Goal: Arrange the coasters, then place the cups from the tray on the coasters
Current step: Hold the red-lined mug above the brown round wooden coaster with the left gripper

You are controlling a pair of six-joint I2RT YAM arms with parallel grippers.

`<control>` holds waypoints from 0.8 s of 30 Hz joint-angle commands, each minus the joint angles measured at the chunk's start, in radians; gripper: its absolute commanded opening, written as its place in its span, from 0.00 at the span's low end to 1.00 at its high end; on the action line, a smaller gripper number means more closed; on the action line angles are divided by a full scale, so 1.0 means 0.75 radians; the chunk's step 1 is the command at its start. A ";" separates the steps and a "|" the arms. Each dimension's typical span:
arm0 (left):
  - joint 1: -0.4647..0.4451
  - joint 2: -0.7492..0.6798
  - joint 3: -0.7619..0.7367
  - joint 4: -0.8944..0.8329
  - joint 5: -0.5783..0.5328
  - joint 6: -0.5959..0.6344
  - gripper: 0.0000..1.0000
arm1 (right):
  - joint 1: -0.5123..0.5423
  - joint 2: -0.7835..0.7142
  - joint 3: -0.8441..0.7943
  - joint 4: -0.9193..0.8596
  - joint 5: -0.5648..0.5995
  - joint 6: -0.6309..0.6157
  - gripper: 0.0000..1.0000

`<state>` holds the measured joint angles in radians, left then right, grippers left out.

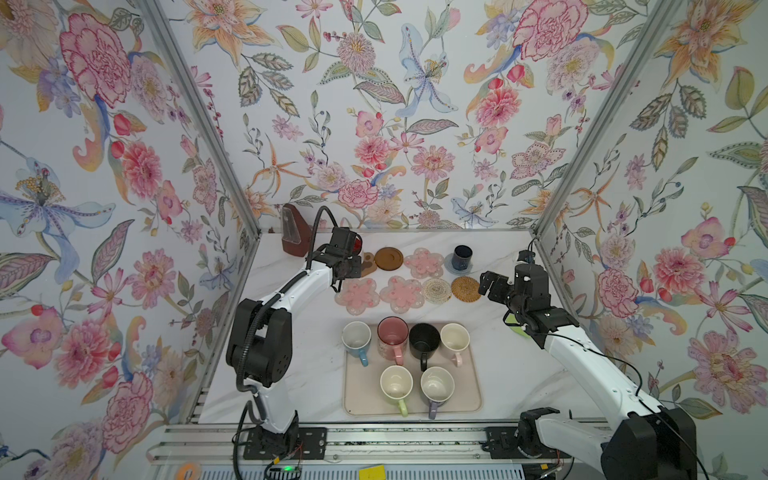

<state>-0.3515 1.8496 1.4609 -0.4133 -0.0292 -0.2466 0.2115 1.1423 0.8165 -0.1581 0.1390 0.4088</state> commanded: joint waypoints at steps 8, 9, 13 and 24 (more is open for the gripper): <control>0.026 0.223 0.257 0.090 0.046 0.042 0.00 | -0.017 -0.002 0.021 -0.096 -0.004 -0.093 0.99; 0.029 0.236 0.265 0.091 0.052 0.037 0.00 | -0.020 0.003 0.020 -0.096 -0.007 -0.099 0.99; 0.035 0.292 0.310 0.081 0.055 0.026 0.00 | -0.021 0.020 0.032 -0.095 -0.016 -0.111 0.99; 0.049 0.424 0.445 -0.004 0.039 0.026 0.00 | -0.033 0.031 0.040 -0.098 -0.026 -0.120 0.99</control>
<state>-0.3290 2.1551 1.7279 -0.4294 0.0048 -0.2291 0.1936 1.1599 0.8169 -0.2173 0.1272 0.3351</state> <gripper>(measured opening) 0.180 0.992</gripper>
